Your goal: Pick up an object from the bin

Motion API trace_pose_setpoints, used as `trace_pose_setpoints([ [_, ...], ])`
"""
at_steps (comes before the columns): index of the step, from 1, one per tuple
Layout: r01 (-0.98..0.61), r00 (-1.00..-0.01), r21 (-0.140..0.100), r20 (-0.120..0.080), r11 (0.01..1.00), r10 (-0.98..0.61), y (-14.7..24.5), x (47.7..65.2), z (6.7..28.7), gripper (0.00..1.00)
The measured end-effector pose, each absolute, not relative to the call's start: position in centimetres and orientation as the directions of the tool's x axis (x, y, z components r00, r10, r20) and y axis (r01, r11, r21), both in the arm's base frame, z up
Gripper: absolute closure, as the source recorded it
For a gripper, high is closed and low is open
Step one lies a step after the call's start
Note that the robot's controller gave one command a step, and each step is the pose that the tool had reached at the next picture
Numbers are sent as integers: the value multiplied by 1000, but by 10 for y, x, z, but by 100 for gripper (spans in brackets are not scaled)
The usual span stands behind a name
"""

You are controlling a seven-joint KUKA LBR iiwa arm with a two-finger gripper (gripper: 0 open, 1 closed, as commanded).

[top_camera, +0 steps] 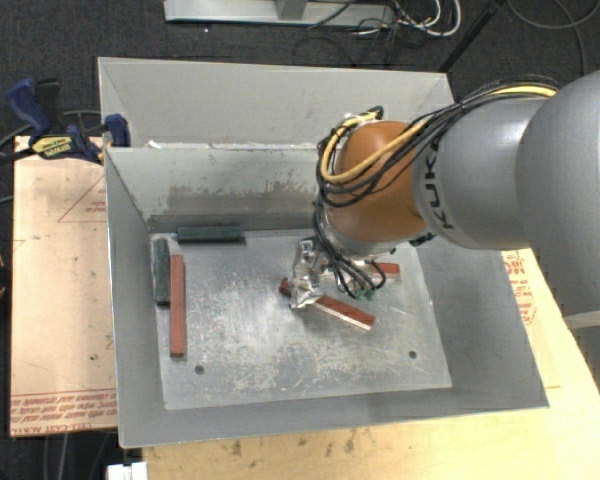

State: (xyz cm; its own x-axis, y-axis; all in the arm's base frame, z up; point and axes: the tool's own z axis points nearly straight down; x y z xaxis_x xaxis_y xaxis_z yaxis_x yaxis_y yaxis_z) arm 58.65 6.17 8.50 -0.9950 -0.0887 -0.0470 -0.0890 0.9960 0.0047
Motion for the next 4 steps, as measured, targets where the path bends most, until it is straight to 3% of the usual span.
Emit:
trace_pose_setpoints([
  [1,-92,-996,4,-12,996,-92,61,579,83,0],
  [2,-92,-996,4,-18,996,-92,61,580,83,0],
  [3,-35,-999,5,-14,999,-35,16,629,79,100],
  [4,-35,-999,5,-14,999,-35,16,629,79,100],
])
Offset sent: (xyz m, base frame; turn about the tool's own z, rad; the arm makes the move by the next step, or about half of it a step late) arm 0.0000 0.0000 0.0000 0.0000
